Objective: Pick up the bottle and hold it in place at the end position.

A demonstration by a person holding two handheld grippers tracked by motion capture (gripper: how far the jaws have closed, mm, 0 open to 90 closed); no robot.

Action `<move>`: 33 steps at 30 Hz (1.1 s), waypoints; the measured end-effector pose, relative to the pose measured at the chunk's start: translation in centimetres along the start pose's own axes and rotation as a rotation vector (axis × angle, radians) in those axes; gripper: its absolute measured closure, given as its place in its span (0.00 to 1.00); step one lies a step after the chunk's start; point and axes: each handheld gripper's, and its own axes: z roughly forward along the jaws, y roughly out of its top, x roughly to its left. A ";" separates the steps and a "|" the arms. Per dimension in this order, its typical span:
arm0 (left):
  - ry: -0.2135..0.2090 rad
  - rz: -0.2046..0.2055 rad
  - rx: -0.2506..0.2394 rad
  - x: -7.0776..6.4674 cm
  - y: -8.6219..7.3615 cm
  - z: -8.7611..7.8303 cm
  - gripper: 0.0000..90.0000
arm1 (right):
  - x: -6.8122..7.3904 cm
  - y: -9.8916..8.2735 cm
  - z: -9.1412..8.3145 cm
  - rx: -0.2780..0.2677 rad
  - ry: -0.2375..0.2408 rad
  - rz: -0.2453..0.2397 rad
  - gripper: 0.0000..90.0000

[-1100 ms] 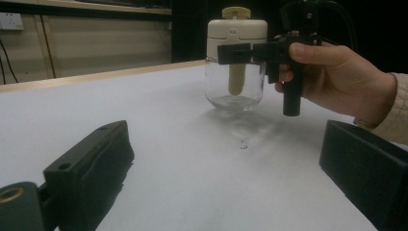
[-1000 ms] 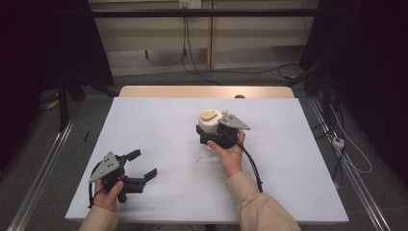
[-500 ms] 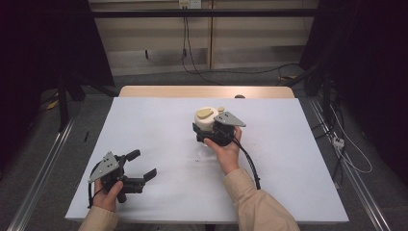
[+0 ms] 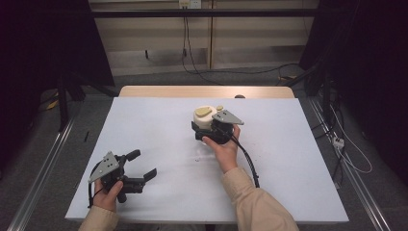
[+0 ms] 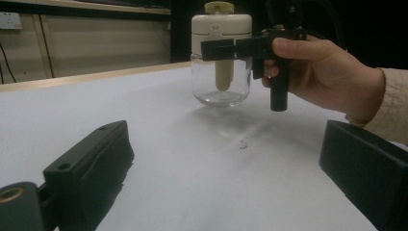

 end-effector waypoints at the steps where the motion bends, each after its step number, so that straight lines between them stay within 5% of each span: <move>1: 0.000 0.000 0.000 0.0 0.0 0.0 0.04 | 0.0 0.0 0.1 0.000 0.001 0.001 0.07; 33: -0.007 0.000 0.009 0.1 -0.1 0.0 0.04 | -0.3 -1.4 1.3 0.030 -0.006 0.013 0.07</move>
